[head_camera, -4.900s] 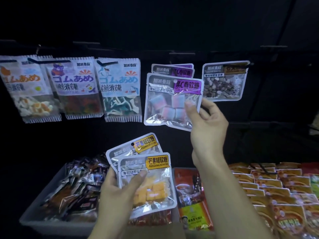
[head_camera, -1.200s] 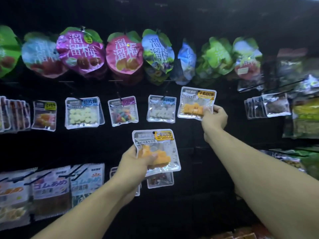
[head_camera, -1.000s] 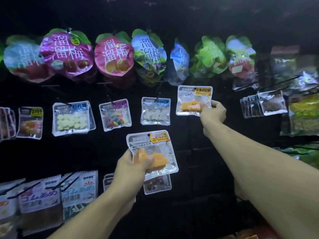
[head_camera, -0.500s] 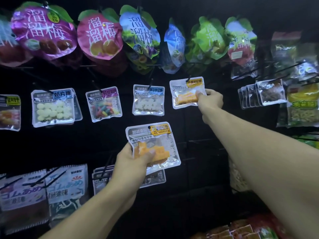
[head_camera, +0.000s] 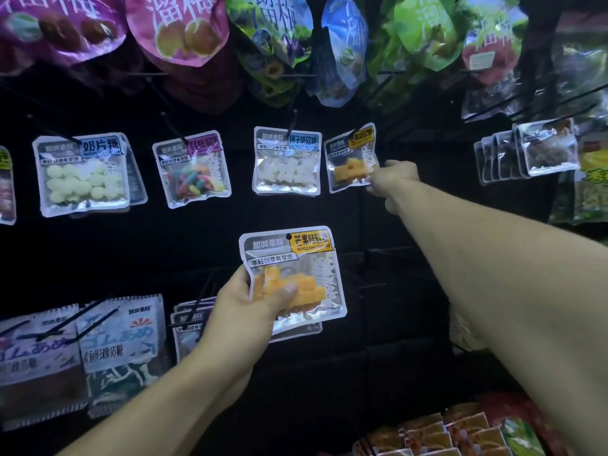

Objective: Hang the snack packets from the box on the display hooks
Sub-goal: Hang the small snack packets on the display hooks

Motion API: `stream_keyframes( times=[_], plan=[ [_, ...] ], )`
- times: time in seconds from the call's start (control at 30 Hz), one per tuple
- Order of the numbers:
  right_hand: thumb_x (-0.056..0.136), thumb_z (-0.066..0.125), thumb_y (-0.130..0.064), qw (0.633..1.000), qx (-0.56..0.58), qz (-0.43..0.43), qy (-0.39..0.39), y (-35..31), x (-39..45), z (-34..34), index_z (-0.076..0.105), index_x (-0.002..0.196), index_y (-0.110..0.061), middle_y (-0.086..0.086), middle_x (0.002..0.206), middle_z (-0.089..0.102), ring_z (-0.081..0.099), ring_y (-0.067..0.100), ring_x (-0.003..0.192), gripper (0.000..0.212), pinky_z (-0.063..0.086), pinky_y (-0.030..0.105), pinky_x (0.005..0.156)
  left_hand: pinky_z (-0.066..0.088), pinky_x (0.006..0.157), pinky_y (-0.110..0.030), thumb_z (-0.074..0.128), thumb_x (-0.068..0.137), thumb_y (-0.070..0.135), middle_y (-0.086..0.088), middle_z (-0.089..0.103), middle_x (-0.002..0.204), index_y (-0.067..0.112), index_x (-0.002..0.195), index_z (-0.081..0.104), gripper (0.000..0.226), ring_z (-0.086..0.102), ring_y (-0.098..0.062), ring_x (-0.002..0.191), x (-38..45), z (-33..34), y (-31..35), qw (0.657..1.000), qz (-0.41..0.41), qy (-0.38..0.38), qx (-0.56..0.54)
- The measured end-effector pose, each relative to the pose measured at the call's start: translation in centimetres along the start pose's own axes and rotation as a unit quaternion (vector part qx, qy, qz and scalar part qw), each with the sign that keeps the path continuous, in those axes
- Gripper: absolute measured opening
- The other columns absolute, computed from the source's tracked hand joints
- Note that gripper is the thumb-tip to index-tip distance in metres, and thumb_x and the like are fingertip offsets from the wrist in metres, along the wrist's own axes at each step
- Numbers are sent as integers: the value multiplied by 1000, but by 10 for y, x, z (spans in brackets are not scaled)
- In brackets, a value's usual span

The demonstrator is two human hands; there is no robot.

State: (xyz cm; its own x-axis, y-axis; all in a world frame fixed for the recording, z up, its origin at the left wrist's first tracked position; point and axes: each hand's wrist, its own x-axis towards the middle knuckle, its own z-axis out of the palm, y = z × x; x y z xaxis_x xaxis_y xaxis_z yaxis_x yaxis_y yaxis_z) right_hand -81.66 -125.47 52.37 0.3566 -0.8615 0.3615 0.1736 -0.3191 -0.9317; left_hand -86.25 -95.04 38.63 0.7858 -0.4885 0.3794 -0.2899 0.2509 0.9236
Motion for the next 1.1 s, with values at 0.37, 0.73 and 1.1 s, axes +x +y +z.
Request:
stream_keyframes(
  times=[0.37, 0.73, 1.1],
  plan=[
    [100, 55, -62, 960, 25, -92, -264, 12, -156, -75, 75, 106, -17, 8, 87, 78, 70, 20, 69, 50, 55, 30, 56, 62, 84, -40, 65, 103, 3, -1, 83, 106, 23, 118, 68, 25, 82, -22, 94, -14, 25, 44, 997, -3, 4, -74],
    [92, 81, -18, 976, 78, -163, -125, -15, -134, -112, 76, 92, -17, -3, 81, 80, 74, 7, 73, 5, 58, 24, 71, 67, 82, -39, 76, 97, 10, -8, 75, 115, 11, 119, 63, 26, 76, -22, 102, 35, 78, 69, 998, 12, 15, -56],
    [84, 85, -22, 982, 91, -162, 22, -50, -53, -84, 67, 89, -30, -6, 85, 77, 76, 16, 83, 21, 62, 40, 83, 65, 86, -51, 64, 102, 7, 6, 70, 112, 29, 138, 52, 44, 75, -30, 100, 97, 103, 100, 963, 147, 11, 225]
  ],
)
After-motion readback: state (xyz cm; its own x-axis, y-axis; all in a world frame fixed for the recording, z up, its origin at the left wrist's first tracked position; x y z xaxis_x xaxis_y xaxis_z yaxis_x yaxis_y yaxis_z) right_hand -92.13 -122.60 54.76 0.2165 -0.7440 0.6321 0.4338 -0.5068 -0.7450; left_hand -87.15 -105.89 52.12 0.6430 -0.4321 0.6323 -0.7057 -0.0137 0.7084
